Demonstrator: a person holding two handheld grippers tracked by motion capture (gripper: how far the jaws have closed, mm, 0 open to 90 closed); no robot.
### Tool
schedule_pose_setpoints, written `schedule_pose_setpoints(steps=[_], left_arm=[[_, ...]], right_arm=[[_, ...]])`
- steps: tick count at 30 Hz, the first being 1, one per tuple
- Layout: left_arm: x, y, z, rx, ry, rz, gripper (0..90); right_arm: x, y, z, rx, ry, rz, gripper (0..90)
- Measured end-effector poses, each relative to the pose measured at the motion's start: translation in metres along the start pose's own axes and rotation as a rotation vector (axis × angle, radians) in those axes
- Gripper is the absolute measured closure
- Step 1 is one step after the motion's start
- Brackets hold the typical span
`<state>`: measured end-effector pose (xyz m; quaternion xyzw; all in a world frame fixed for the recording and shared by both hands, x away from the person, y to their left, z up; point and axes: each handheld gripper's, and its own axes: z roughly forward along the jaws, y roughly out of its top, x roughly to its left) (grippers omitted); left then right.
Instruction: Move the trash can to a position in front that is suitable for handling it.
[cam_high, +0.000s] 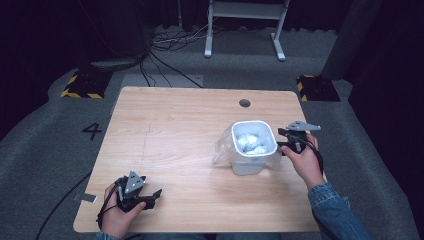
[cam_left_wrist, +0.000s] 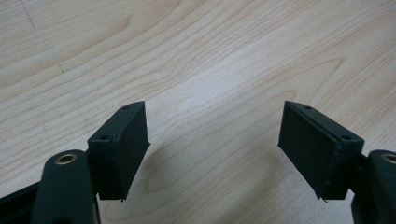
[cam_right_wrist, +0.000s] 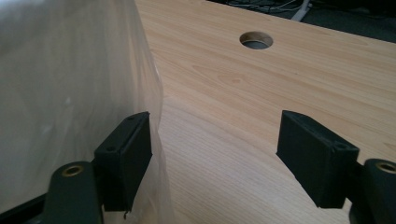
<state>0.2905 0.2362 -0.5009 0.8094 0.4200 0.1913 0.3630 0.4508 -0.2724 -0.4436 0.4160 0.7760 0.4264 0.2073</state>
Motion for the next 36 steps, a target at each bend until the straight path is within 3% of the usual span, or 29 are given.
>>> schedule_pose_setpoints(steps=[3, 4, 9, 13, 14, 15, 16, 17, 20, 22, 23, 24, 28, 30, 31, 36], left_arm=[[0.001, 0.002, 0.002, -0.009, -0.004, -0.003, 23.8], [0.003, 0.008, 0.005, -0.017, 0.009, -0.01, 23.9], [0.0, 0.027, 0.009, -0.073, -0.007, -0.035, 24.9], [-0.009, 0.052, 0.016, -0.11, -0.012, -0.016, 25.6], [-0.009, 0.052, 0.016, -0.11, -0.012, -0.016, 25.6], [-0.012, 0.064, 0.021, -0.128, -0.022, -0.008, 25.7], [-0.012, 0.064, 0.021, -0.128, -0.022, -0.008, 25.7], [-0.014, 0.069, 0.023, -0.133, -0.027, -0.002, 25.8], [-0.019, 0.081, 0.033, -0.136, -0.046, 0.013, 26.0], [-0.021, 0.088, 0.045, -0.143, -0.094, -0.017, 27.8], [-0.021, 0.088, 0.045, -0.143, -0.094, -0.017, 29.5], [-0.023, 0.091, 0.054, -0.137, -0.132, -0.031, 30.0], [-0.03, 0.095, 0.066, -0.109, -0.163, -0.02, 31.7], [-0.034, 0.096, 0.067, -0.087, -0.143, 0.011, 40.2], [-0.038, 0.096, 0.066, -0.048, -0.153, 0.013, 42.9], [-0.048, 0.093, 0.059, -0.023, -0.156, 0.057, 48.9]], right_arm=[[0.007, -0.002, 0.002, 0.005, 0.025, -0.007, 26.4], [0.015, -0.004, 0.003, 0.012, 0.039, -0.019, 26.6], [0.043, -0.009, 0.004, 0.013, 0.093, -0.053, 25.7], [0.064, -0.012, 0.006, 0.014, 0.132, -0.084, 25.4], [0.064, -0.012, 0.006, 0.014, 0.132, -0.084, 25.4], [0.076, -0.013, 0.007, 0.012, 0.16, -0.092, 25.2], [0.076, -0.013, 0.007, 0.012, 0.16, -0.092, 25.2], [0.085, -0.014, 0.009, 0.017, 0.182, -0.103, 24.9], [0.093, -0.015, 0.01, 0.015, 0.203, -0.108, 24.7], [0.099, -0.017, 0.013, 0.01, 0.218, -0.101, 24.4], [0.099, -0.017, 0.013, 0.01, 0.218, -0.101, 24.4], [0.1, -0.019, 0.015, 0.009, 0.218, -0.089, 24.5], [0.102, -0.025, 0.018, 0.004, 0.218, -0.072, 24.8], [0.104, -0.028, 0.018, 0.001, 0.217, -0.079, 27.3], [0.105, -0.029, 0.017, -0.001, 0.216, -0.077, 28.2], [0.11, -0.034, 0.012, -0.004, 0.219, -0.081, 32.0]])
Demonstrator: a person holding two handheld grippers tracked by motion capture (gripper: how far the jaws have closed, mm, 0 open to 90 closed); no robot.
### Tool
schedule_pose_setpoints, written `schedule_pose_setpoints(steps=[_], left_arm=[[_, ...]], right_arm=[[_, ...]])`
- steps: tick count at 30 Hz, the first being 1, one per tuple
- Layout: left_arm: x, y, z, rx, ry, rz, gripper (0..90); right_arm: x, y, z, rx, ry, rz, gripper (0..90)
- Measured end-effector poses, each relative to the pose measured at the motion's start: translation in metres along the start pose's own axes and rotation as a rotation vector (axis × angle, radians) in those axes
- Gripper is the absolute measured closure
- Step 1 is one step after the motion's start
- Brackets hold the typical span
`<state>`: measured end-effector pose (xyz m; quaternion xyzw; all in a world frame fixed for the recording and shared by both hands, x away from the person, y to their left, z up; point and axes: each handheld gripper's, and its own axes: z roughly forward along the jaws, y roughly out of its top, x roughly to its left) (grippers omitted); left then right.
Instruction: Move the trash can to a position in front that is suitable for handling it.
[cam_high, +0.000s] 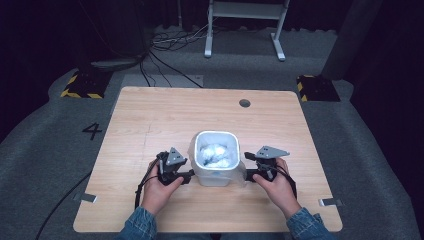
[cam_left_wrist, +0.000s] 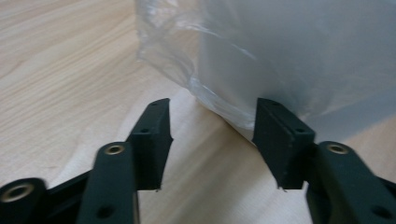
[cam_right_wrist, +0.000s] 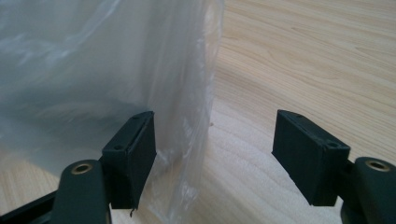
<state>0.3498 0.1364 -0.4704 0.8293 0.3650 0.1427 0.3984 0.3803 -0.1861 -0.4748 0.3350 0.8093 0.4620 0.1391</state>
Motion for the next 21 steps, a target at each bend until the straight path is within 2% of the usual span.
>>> schedule_pose_setpoints(steps=[2, 6, 9, 11, 12, 13, 14, 17, 18, 21], left_arm=[[-0.01, -0.002, -0.006, 0.03, 0.0, 0.041, 49.8], [-0.019, -0.004, -0.012, 0.038, 0.002, 0.066, 50.0], [-0.02, -0.007, -0.014, 0.033, -0.005, 0.065, 47.7], [-0.017, -0.011, -0.015, 0.024, 0.007, 0.061, 38.9], [-0.014, -0.014, -0.016, 0.014, 0.0, 0.045, 34.6], [-0.012, -0.016, -0.017, 0.006, -0.001, 0.029, 34.3], [-0.008, -0.019, -0.022, -0.007, 0.016, 0.028, 33.4], [-0.007, -0.021, -0.028, -0.023, 0.025, 0.025, 29.9], [-0.006, -0.022, -0.033, -0.034, 0.032, 0.022, 29.5], [-0.006, -0.022, -0.041, -0.03, 0.046, 0.016, 29.0]], right_arm=[[0.008, -0.003, -0.005, -0.01, -0.007, 0.0, 37.7], [0.016, -0.008, -0.011, -0.007, -0.004, 0.003, 39.3], [0.022, -0.012, -0.017, 0.0, 0.018, -0.013, 37.7], [0.022, -0.014, -0.017, 0.003, 0.045, -0.015, 29.8], [0.021, -0.015, -0.017, -0.001, 0.054, -0.008, 28.3], [0.021, -0.015, -0.017, -0.001, 0.054, -0.008, 28.3], [0.019, -0.016, -0.019, -0.002, 0.054, -0.004, 28.3], [0.017, -0.017, -0.023, -0.007, 0.041, -0.005, 27.7], [0.014, -0.016, -0.028, -0.016, 0.024, -0.005, 27.5], [0.011, -0.014, -0.036, -0.014, -0.005, -0.021, 27.2]])
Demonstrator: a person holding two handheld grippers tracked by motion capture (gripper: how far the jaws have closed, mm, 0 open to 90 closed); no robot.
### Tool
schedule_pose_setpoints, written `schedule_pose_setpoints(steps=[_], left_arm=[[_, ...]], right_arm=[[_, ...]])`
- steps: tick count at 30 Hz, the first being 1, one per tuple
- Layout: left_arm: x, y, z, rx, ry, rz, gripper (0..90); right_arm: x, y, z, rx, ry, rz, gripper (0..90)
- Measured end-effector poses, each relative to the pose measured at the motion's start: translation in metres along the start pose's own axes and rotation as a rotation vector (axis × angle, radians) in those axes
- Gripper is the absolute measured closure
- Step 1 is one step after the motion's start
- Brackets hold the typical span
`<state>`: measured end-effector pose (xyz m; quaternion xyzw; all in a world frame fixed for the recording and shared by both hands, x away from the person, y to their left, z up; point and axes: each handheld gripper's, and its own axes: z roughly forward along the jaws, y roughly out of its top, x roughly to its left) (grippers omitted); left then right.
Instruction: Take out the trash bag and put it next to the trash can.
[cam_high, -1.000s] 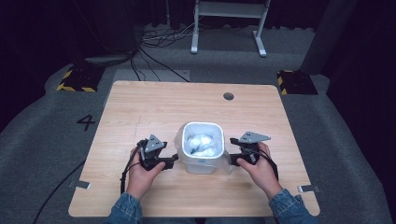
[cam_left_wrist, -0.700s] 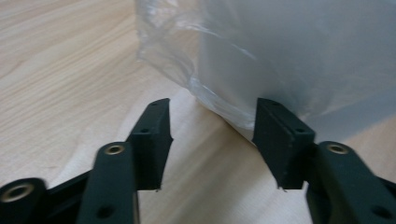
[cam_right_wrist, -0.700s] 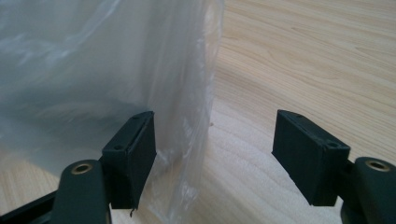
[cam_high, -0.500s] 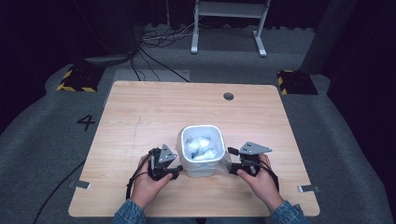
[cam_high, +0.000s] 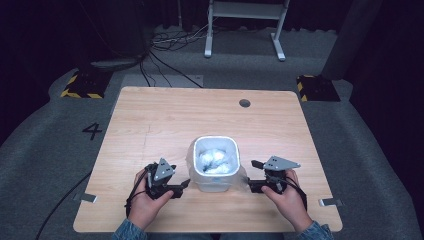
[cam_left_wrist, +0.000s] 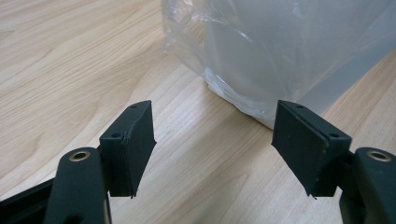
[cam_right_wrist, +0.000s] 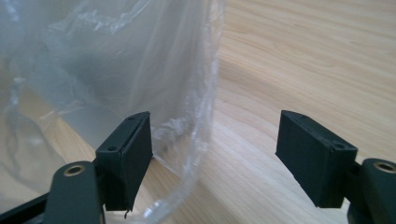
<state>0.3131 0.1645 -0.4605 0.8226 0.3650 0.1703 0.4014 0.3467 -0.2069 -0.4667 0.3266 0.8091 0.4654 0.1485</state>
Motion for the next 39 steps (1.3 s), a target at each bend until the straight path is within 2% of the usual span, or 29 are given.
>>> schedule_pose_setpoints(steps=[3, 8, 14, 17, 21, 22, 24, 28, 29, 30, 32, 34, 37, 38, 39], left_arm=[[-0.001, -0.002, -0.008, 0.009, 0.016, 0.003, 27.3], [-0.004, -0.005, -0.019, 0.02, 0.016, -0.001, 25.5], [-0.009, -0.004, -0.038, 0.018, 0.016, 0.003, 24.3], [-0.012, -0.001, -0.05, -0.014, 0.026, 0.016, 23.6], [-0.014, 0.0, -0.057, -0.024, 0.019, 0.027, 23.4], [-0.016, 0.001, -0.057, -0.032, 0.009, 0.024, 23.4], [-0.02, 0.002, -0.055, -0.029, -0.011, 0.033, 23.0], [-0.026, 0.004, -0.037, -0.028, -0.027, 0.048, 24.0], [-0.026, 0.004, -0.037, -0.028, -0.027, 0.048, 25.3], [-0.026, 0.006, -0.031, -0.049, -0.027, 0.032, 27.7], [-0.026, 0.008, -0.028, -0.043, -0.025, 0.042, 35.6], [-0.026, 0.011, -0.025, -0.056, -0.019, 0.058, 47.6], [-0.028, 0.016, -0.025, -0.054, -0.03, 0.08, 67.4], [-0.028, 0.018, -0.026, -0.056, -0.035, 0.082, 67.4], [-0.028, 0.019, -0.027, -0.061, -0.039, 0.086, 73.6]], right_arm=[[0.001, 0.001, -0.006, 0.026, -0.011, -0.038, 27.0], [0.011, 0.003, -0.021, 0.055, -0.031, -0.087, 26.4], [0.017, 0.008, -0.036, 0.063, -0.026, -0.09, 24.9], [0.021, 0.013, -0.048, 0.07, -0.025, -0.1, 25.4], [0.022, 0.016, -0.055, 0.066, -0.024, -0.091, 25.4], [0.023, 0.016, -0.057, 0.064, -0.023, -0.091, 25.4], [0.03, 0.016, -0.058, 0.065, 0.012, -0.092, 23.3], [0.037, 0.014, -0.05, 0.069, 0.05, -0.115, 19.1], [0.037, 0.014, -0.05, 0.069, 0.05, -0.115, 19.1], [0.038, 0.013, -0.042, 0.063, 0.077, -0.114, 18.4], [0.039, 0.012, -0.039, 0.066, 0.079, -0.119, 19.4], [0.04, 0.013, -0.032, 0.051, 0.09, -0.128, 37.0], [0.041, 0.019, -0.033, 0.066, 0.123, -0.189, 63.8], [0.041, 0.019, -0.033, 0.066, 0.123, -0.189, 63.8], [0.041, 0.021, -0.035, 0.072, 0.124, -0.2, 69.6]])
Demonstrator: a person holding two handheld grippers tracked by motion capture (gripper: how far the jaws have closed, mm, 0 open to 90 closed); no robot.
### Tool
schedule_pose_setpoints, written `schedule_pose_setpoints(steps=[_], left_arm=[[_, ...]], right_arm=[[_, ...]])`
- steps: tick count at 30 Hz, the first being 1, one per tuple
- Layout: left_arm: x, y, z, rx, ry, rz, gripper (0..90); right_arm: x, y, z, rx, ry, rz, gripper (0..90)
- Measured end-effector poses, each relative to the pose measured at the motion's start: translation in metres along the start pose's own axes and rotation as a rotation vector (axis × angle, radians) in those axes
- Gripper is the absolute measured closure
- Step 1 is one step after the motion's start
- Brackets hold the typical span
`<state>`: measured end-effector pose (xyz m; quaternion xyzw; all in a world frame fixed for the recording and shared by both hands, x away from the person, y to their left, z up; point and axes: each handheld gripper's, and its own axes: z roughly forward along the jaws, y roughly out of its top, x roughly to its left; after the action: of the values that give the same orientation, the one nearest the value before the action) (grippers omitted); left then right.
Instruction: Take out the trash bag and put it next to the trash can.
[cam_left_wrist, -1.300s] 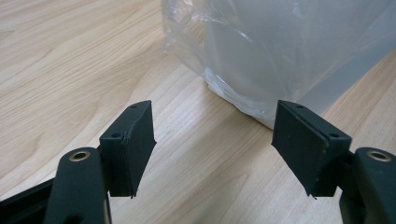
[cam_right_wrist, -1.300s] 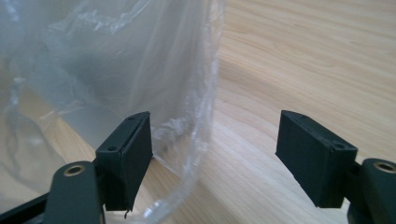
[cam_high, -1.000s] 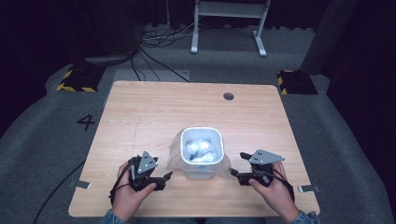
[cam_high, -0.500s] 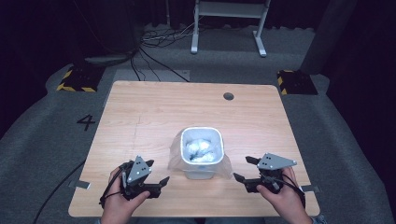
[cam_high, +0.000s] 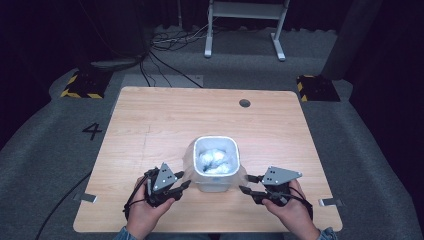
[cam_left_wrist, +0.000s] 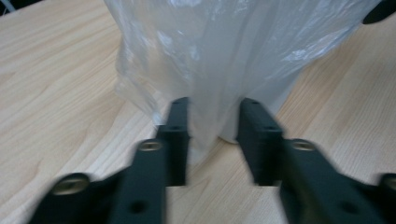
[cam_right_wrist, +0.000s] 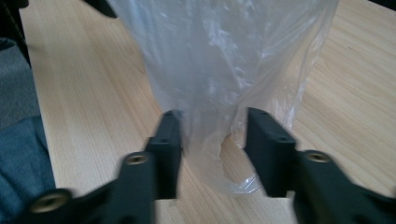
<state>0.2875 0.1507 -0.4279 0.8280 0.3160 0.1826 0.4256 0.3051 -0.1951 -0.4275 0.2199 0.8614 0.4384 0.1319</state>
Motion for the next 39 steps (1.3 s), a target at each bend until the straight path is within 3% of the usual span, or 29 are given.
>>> schedule_pose_setpoints(steps=[1, 5, 12, 18, 23, 32, 36, 39], left_arm=[[0.0, 0.001, -0.001, -0.003, -0.007, 0.001, 84.8], [-0.001, 0.009, -0.008, -0.035, -0.011, 0.02, 89.1], [-0.002, 0.025, -0.026, -0.083, 0.015, 0.058, 89.2], [0.002, 0.037, -0.029, -0.104, 0.031, 0.068, 89.0], [0.006, 0.049, -0.03, -0.13, 0.039, 0.069, 88.6], [0.029, 0.056, -0.009, -0.075, 0.08, 0.039, 88.7], [0.04, 0.049, 0.003, -0.022, 0.055, 0.009, 89.0], [0.041, 0.046, 0.009, 0.016, 0.053, 0.018, 89.2]], right_arm=[[0.0, 0.004, -0.004, 0.0, 0.004, -0.005, 77.5], [0.002, 0.014, -0.014, -0.029, 0.013, -0.032, 88.1], [0.005, 0.033, -0.032, -0.074, -0.007, -0.072, 90.0], [0.002, 0.054, -0.04, -0.099, -0.026, -0.106, 90.0], [-0.005, 0.065, -0.04, -0.113, -0.045, -0.108, 90.0], [-0.029, 0.075, -0.023, -0.089, -0.062, -0.073, 90.0], [-0.04, 0.069, -0.013, -0.058, -0.049, -0.033, 90.0], [-0.049, 0.055, 0.001, -0.022, -0.034, 0.007, 90.0]])
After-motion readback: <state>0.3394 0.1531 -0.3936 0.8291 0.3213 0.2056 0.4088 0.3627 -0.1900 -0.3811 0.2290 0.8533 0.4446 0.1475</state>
